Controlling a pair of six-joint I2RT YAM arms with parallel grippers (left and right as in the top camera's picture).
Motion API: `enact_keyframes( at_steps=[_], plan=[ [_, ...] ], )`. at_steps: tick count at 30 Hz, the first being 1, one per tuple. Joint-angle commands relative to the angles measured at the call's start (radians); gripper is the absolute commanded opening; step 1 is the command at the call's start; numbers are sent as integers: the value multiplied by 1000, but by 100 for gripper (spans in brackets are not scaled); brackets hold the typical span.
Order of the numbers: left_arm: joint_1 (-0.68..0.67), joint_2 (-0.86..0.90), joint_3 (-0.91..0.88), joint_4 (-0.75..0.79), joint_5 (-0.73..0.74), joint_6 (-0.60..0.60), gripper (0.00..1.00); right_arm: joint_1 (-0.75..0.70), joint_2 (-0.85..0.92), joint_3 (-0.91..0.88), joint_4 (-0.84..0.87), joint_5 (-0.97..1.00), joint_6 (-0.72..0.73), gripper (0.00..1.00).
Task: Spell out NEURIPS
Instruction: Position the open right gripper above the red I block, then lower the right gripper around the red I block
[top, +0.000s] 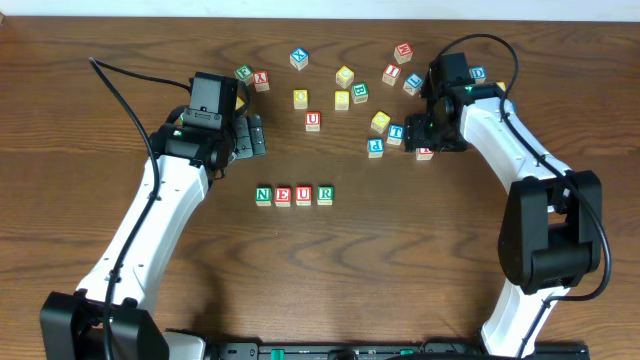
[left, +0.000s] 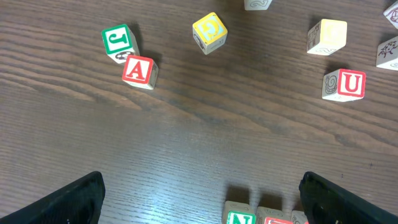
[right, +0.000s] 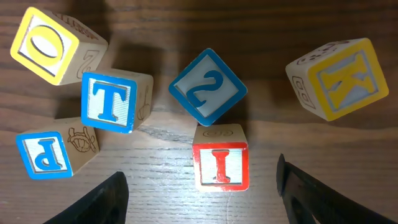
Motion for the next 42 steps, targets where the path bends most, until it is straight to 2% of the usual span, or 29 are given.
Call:
enact_keyframes(
  at_steps=[1, 19, 29, 42],
  plan=[
    [2, -18, 31, -1, -2, 2, 98, 7, 14, -6, 6, 9, 7, 73],
    [2, -18, 31, 0, -2, 2, 98, -2, 15, -90, 79, 10, 7, 72],
    [2, -18, 31, 0, -2, 3, 98, -23, 15, -90, 126, 12, 7, 67],
    [2, -18, 31, 0, -2, 2, 98, -29, 15, -91, 94, 13, 8, 63]
  ],
)
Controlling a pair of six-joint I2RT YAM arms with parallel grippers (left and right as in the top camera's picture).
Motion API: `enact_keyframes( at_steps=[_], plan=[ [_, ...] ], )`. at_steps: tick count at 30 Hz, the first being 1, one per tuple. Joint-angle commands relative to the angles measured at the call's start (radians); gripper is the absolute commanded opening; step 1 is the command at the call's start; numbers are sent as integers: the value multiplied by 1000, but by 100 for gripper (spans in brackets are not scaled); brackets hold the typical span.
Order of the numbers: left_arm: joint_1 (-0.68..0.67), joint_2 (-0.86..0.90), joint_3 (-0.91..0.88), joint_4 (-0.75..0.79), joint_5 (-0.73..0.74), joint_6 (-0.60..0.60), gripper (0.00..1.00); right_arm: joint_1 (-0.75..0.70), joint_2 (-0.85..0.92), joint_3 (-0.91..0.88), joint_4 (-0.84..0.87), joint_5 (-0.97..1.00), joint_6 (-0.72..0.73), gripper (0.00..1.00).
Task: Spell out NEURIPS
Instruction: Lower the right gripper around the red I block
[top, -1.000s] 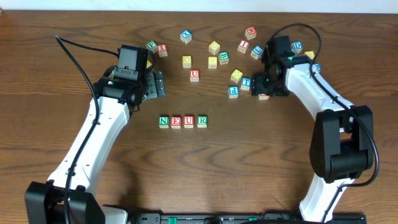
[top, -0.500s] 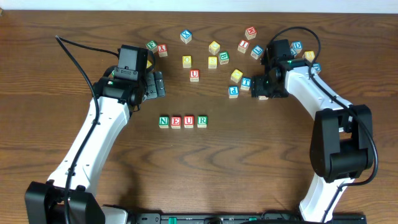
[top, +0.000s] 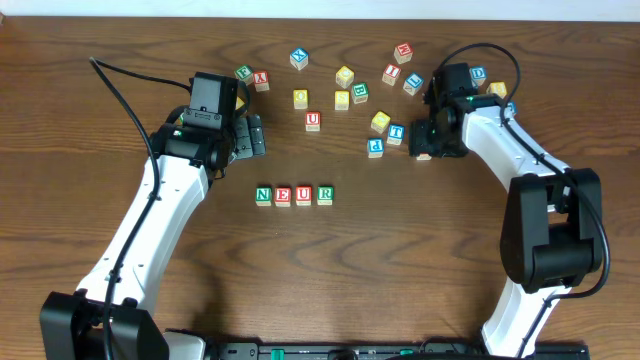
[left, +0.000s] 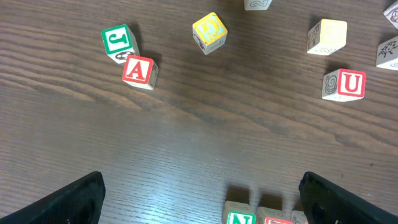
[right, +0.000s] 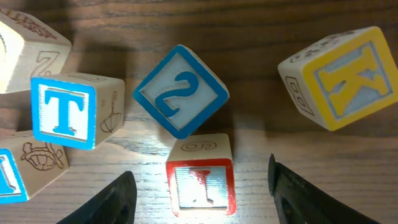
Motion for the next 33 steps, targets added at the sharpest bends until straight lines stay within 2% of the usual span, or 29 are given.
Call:
enact_keyframes(
  at_steps=[1, 8, 25, 33],
  plan=[
    [2, -18, 31, -1, -2, 3, 98, -6, 12, -4, -8, 11, 7, 63],
    [2, -18, 31, -1, -2, 2, 98, -6, 12, -4, -19, 12, 17, 63],
    [2, -18, 31, 0, -2, 2, 98, -5, 12, -5, -28, 12, 32, 53],
    [2, -18, 31, 0, -2, 2, 98, -4, 12, -49, -10, 11, 36, 52]
  ],
)
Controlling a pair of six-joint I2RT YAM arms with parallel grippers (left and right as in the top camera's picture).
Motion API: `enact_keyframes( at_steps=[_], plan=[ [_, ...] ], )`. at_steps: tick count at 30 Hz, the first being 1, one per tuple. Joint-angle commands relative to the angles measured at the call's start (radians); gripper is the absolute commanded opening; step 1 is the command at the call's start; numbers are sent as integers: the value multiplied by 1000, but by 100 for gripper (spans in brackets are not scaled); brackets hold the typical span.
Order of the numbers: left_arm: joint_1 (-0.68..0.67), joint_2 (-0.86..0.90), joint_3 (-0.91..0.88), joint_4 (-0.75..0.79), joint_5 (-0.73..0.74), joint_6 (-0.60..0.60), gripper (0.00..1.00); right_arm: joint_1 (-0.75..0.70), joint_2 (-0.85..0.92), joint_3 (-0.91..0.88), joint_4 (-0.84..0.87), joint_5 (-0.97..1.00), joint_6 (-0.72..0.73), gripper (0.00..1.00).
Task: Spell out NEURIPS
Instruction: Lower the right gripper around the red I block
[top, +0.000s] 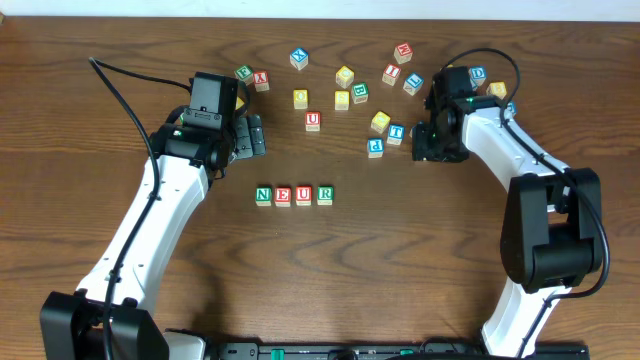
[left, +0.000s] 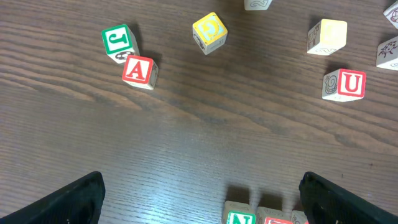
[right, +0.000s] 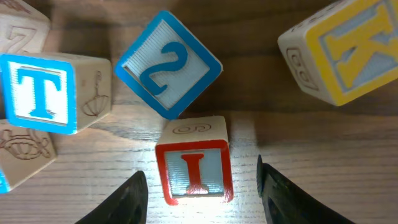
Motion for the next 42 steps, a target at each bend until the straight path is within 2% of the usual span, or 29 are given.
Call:
enact_keyframes(
  at_steps=[1, 22, 42],
  plan=[
    [2, -18, 31, -1, -2, 2, 98, -4, 12, -41, 21, 12, 16, 53],
    [2, -18, 31, 0, -2, 2, 98, -4, 11, -43, 107, 8, 16, 53],
    [2, -18, 31, 0, -2, 2, 98, -4, 11, -15, 76, 8, 16, 34]
  ],
)
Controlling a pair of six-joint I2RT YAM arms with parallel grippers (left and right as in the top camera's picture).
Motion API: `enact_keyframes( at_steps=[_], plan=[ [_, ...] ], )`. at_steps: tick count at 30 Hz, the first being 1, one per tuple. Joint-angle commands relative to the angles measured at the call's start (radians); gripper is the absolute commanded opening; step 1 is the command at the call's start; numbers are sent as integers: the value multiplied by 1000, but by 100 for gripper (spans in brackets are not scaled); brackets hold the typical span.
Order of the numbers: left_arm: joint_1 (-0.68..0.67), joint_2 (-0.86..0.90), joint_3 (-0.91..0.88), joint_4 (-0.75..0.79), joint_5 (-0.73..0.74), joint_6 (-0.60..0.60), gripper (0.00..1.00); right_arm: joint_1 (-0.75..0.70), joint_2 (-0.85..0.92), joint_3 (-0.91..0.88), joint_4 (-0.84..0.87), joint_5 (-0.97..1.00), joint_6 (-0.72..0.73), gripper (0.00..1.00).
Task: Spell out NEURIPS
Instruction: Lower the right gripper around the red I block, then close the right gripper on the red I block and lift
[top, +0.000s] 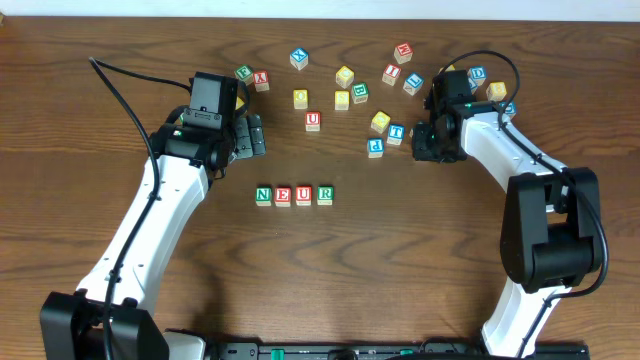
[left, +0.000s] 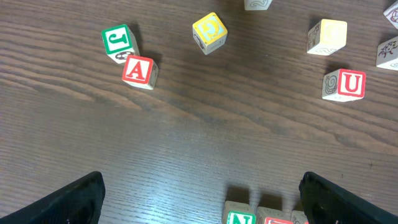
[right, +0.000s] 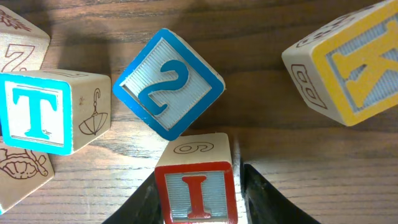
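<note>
The row N E U R (top: 294, 195) lies at the table's middle. In the right wrist view, the red I block (right: 197, 190) rests on the wood. My right gripper (right: 199, 202) is shut on it, a dark finger pressed to each side. Seen from overhead, that gripper (top: 428, 146) covers the I block. The blue P block (top: 376, 146) lies just left of it. My left gripper (top: 252, 135) hovers open above and left of the row, with nothing between its fingers (left: 79, 198). The N block (left: 240, 215) shows at the left wrist view's bottom edge.
A blue 2 block (right: 168, 81) touches the I block's far corner. A blue T block (right: 50, 112) is to its left and a yellow K block (right: 351, 68) to its right. Loose blocks, among them A (left: 139, 70), J (left: 118, 41) and U (left: 346, 84), are scattered along the back.
The right gripper's jaws stood wide on either side of the I block; now they are pressed against its sides. The left arm has not moved.
The right gripper first hung open above the I block among the 2, T and K blocks. At each later moment it was closer, its fingers straddling the block. Now it is shut on the block. The left arm and the N E U R row stayed unchanged.
</note>
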Motion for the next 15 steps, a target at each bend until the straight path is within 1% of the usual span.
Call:
enact_keyframes(
  at_steps=[1, 10, 15],
  plan=[
    [2, -18, 31, 0, -2, 2, 98, -4, 10, 19, -3, 8, 3, 34],
    [2, -18, 31, 0, -2, 2, 98, -2, 10, 20, -5, 8, 3, 25],
    [2, -18, 31, -1, -2, 2, 98, -2, 10, 20, -7, 7, 3, 22]
  ],
)
